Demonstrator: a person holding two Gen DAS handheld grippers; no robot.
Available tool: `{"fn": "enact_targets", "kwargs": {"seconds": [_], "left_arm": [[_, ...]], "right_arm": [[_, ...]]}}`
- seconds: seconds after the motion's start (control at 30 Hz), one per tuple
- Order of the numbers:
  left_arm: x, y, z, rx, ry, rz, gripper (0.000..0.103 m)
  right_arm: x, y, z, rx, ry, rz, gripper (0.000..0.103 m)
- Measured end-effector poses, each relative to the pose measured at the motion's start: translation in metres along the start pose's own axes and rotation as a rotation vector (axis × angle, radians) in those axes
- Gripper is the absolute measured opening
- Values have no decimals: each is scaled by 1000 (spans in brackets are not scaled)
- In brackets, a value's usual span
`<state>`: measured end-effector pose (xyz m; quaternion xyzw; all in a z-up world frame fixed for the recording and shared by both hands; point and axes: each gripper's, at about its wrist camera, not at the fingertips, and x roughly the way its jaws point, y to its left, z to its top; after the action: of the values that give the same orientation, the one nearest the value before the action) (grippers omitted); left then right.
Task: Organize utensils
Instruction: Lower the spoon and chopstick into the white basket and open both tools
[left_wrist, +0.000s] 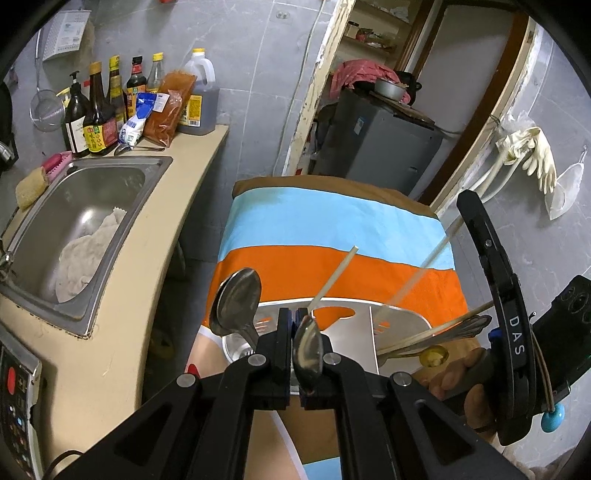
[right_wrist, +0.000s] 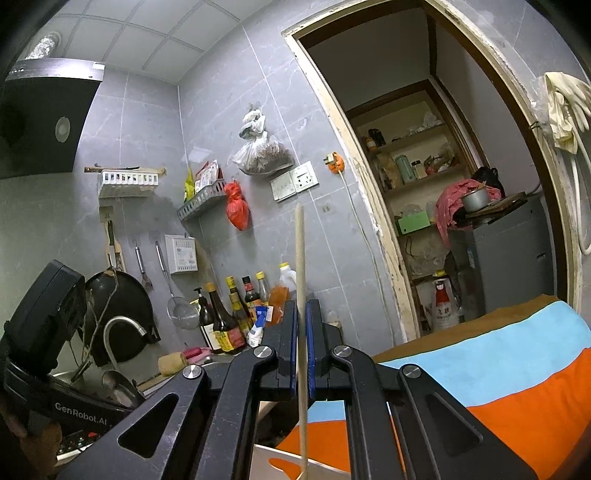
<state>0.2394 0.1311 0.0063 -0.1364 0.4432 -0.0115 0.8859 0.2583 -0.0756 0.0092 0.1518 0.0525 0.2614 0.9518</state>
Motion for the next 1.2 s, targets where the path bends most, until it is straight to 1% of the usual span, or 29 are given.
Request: {"fn": "enact_targets", "kwargs": {"seconds": [0.37,0.5,0.67,0.83,0.87,0.9,0.97,1.07,1.2], "left_arm": [[3,-2,0,-15,9,-16,4],[1,-2,-1,-10,-3,-35,4],[5,3,1,-9,-10,-53,5],[12,2,8,4,16,-28,5],[13,1,10,9,21,-30,5],[14,-1,11,15,27,-31,5],[15,-5,12,26,33,-32,5],[15,-8,10,36,36,-38,6],[11,-10,4,45,1,-67,10]], "right_arm": [[2,1,-1,1,34,2,6],[1,2,0,4,47,1,6],[-9,3,8,-1,26,-18,6],[-25,-1,16,-4,-8,-47,7],[-29,-3,17,-2,-13,-57,11],[-32,-4,18,2,-17,-66,21],[-38,-8,19,19,-24,-87,31],[-45,-12,20,18,-20,-111,31],[-54,-14,24,3,-11,-138,32]]}}
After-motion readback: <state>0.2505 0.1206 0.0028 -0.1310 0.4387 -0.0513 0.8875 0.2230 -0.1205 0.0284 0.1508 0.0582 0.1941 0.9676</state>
